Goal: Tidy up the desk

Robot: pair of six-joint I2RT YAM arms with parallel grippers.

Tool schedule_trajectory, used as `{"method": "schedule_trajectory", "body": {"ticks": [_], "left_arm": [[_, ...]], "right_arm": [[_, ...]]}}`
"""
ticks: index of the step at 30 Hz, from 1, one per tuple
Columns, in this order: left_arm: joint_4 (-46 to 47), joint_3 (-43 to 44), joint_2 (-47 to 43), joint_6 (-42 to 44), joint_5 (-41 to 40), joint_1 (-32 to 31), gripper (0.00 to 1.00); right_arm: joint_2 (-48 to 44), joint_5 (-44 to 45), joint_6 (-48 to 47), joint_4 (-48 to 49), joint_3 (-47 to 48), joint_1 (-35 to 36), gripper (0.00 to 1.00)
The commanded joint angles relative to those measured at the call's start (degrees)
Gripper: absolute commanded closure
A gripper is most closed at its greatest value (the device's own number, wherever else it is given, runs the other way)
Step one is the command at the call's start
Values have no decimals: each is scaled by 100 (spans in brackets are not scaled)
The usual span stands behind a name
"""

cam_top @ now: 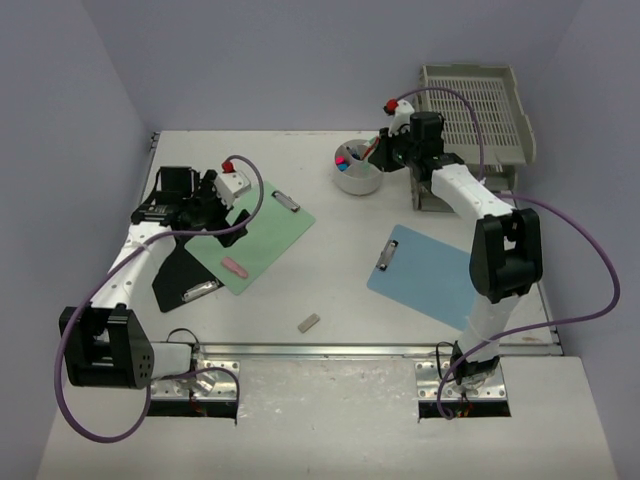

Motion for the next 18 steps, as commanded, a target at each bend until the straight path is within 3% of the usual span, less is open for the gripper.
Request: {"method": "schedule_trajectory", "body": {"ticks": [1,8,12,13,15,16,18], "left_arm": [[-272,-89,113,965,124,52,0],[-258,-228,307,1542,-28,60,1],[-845,-267,461,3166,-25,61,5],[-986,-273,485,3276,-33,61,6],[-1469,-390,535,4496,-148,60,9],[-1609,-433,539,4862,-156,53,9],[-1940,-484,672,5822,-340,61,11]], "right_arm": [[125,-27,128,309,293,26,100],[394,80,-16,309,379,97,100],[514,161,-123,308,355,156,100],[521,166,-133,309,354,157,96],[601,202,-136,306,423,192,70],[618,210,-144,278,428,192,69],[616,210,-125,176,508,203,43]]}}
